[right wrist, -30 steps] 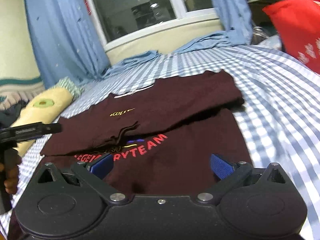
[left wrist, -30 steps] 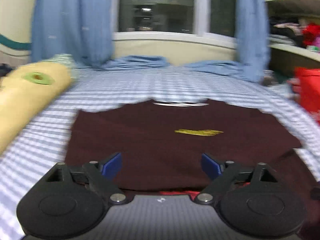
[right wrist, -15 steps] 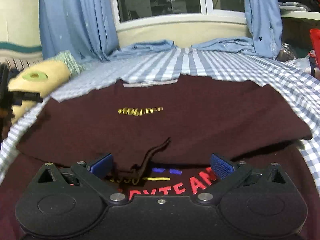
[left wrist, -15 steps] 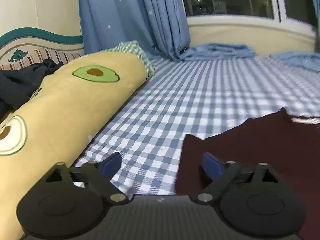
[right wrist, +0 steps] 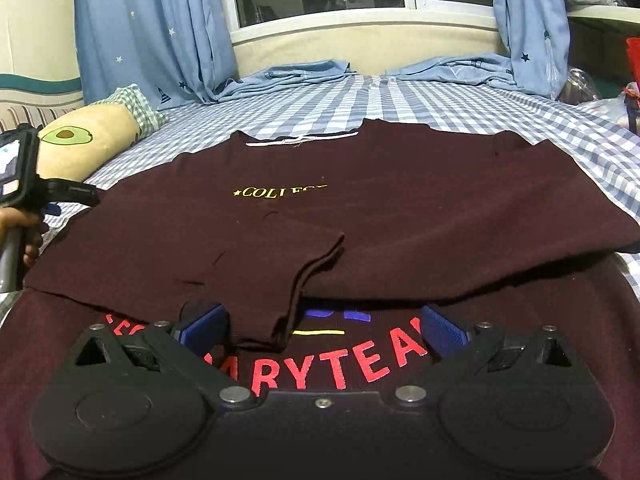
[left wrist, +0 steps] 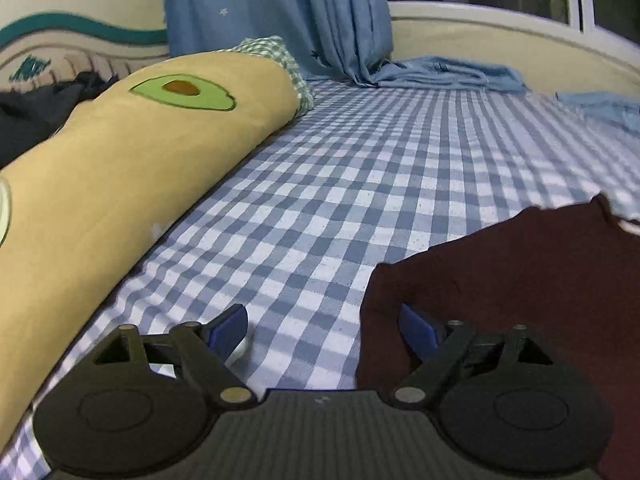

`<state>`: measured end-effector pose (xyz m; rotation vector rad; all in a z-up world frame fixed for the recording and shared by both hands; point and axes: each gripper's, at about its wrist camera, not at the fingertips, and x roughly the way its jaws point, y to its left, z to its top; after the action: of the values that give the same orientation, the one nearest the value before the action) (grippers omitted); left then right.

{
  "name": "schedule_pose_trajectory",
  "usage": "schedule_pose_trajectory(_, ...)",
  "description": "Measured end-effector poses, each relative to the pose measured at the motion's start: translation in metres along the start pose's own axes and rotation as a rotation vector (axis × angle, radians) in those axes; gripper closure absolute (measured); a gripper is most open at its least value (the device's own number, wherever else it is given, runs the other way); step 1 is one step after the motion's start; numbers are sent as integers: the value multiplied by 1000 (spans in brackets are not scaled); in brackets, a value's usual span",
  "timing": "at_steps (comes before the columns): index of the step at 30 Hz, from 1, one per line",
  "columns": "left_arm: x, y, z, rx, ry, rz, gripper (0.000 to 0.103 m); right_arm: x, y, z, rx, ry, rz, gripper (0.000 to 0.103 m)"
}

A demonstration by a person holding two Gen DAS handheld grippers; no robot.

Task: Fold small clothes
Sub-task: 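Open the left tool and release the sleeve on the sweatshirt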

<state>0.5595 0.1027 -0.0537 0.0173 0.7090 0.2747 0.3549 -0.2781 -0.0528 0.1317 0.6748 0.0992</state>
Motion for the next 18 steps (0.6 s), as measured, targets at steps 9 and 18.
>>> schedule_pose_trajectory(9, -92, 19, -43, -52, 4, -61, 6, -50, -6, -11, -30, -3, -23, 0)
schedule_pose_trajectory(18, -208, 11, -116, -75, -39, -125, 1, -146, -45, -51, -14, -27, -51, 0)
